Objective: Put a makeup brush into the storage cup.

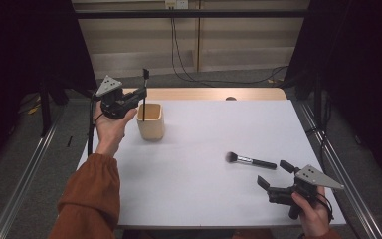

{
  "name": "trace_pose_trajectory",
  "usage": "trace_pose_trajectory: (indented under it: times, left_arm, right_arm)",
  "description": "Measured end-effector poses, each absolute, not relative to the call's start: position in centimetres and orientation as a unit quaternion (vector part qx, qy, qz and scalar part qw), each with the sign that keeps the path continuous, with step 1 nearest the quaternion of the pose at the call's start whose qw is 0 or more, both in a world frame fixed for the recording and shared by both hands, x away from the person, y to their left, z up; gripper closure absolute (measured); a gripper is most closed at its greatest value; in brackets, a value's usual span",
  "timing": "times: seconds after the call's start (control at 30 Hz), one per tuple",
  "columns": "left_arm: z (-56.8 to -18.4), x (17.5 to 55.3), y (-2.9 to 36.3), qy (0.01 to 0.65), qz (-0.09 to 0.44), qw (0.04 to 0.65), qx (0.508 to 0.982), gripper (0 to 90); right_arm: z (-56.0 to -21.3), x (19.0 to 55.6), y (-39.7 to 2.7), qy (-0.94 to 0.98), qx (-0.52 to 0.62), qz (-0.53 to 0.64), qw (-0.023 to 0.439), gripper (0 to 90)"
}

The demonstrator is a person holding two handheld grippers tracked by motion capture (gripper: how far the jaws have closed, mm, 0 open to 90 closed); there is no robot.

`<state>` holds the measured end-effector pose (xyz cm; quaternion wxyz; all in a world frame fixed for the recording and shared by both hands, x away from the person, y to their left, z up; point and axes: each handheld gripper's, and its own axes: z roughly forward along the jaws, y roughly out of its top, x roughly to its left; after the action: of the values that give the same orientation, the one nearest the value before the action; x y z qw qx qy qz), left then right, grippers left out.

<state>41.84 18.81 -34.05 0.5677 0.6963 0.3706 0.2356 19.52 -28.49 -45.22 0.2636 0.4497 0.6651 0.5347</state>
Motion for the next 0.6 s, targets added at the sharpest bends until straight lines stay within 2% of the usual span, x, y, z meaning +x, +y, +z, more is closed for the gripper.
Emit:
trace_pose_trajectory:
  times: [0.6]
  left_arm:
    - [-35.7, 44.1, 18.5, 0.368, 0.245, 0.566, 0.695, 85.9]
  right_arm:
    - [-45.2, 19.4, -28.6, 0.669, 0.448, 0.53, 0.268, 0.0]
